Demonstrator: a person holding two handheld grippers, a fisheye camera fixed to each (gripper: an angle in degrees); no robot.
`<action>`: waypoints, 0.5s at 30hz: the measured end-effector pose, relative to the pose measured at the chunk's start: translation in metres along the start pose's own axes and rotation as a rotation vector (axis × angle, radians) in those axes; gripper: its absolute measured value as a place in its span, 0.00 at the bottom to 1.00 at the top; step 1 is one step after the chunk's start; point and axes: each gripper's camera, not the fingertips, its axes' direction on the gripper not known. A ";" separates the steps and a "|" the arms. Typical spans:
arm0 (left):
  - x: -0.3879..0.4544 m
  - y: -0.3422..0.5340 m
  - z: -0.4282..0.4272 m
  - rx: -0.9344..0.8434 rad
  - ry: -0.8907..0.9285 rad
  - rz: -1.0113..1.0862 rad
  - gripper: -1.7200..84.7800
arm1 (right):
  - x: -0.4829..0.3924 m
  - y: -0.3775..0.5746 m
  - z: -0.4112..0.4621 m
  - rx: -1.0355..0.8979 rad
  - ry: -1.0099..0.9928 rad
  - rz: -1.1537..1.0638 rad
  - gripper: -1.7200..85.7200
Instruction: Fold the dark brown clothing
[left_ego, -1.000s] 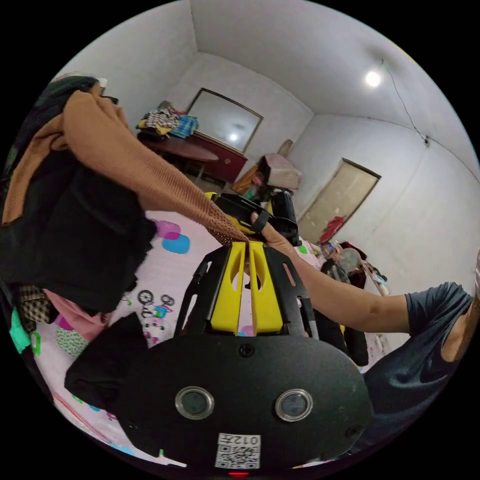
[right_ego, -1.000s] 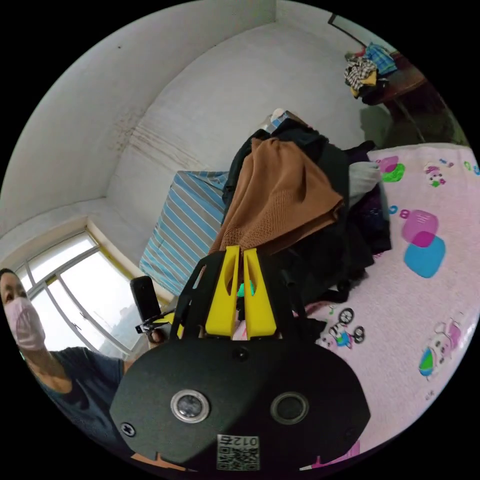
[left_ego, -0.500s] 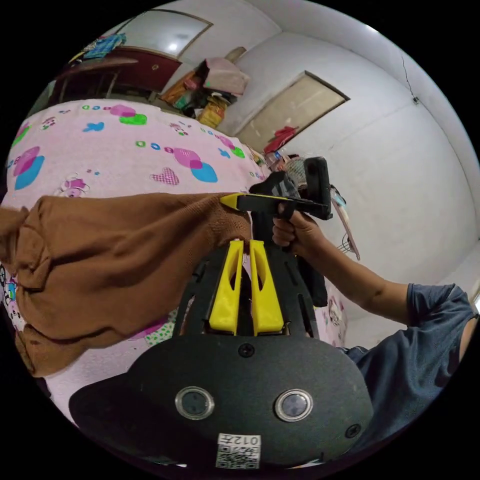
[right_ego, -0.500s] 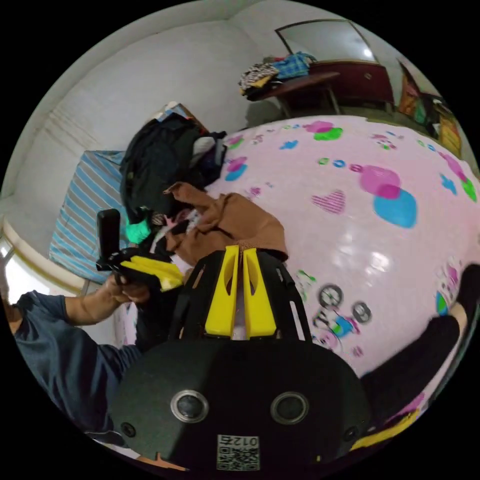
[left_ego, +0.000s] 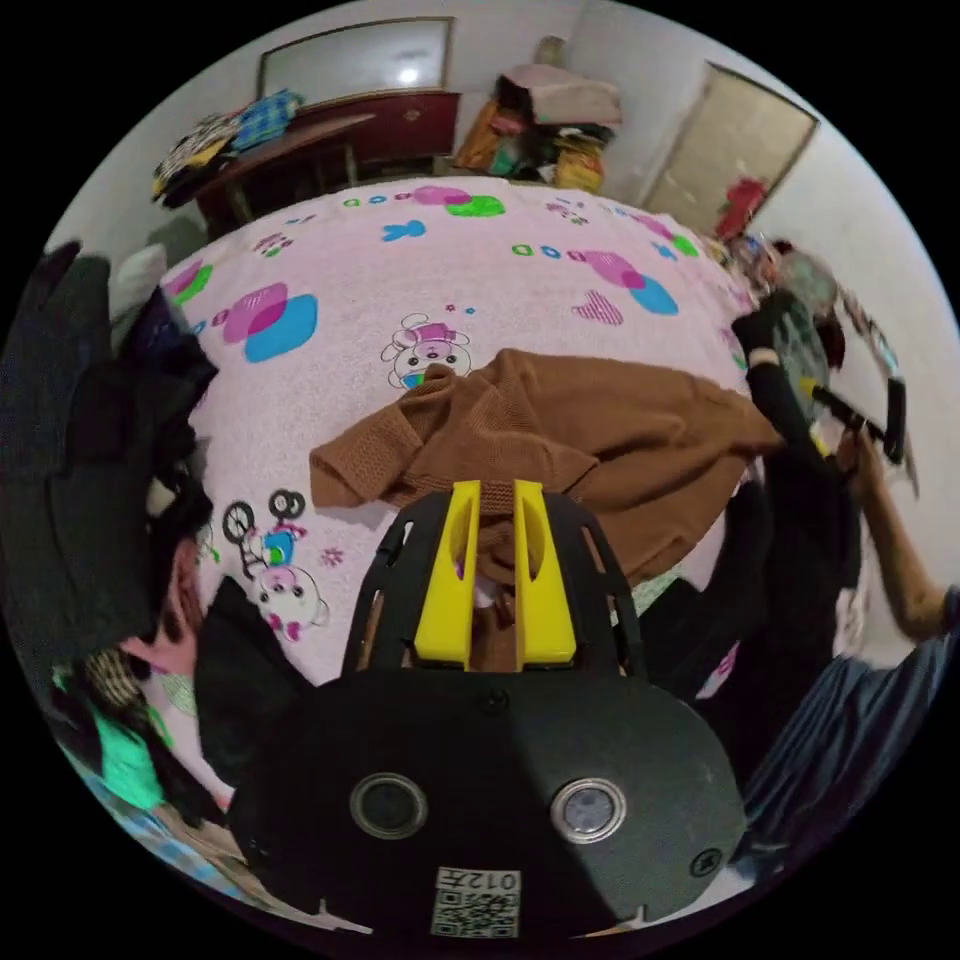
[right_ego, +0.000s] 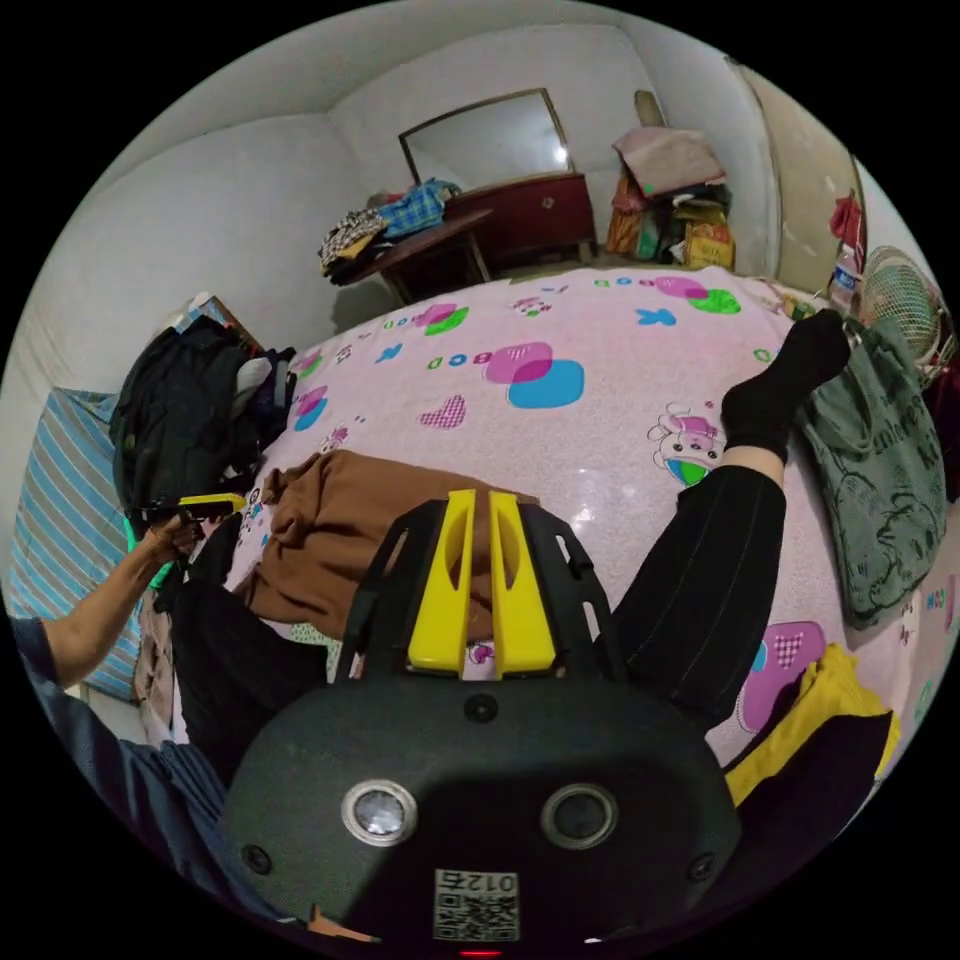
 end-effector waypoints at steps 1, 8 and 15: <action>0.010 -0.006 0.008 -0.021 -0.049 0.103 0.09 | -0.004 0.001 -0.003 0.006 -0.015 -0.011 0.03; 0.064 -0.018 0.040 -0.125 -0.168 0.530 0.13 | -0.074 0.021 0.025 -0.247 -0.239 -0.214 0.08; 0.100 -0.039 0.072 -0.153 -0.267 0.689 0.12 | -0.148 0.044 0.071 -0.510 -0.280 -0.454 0.13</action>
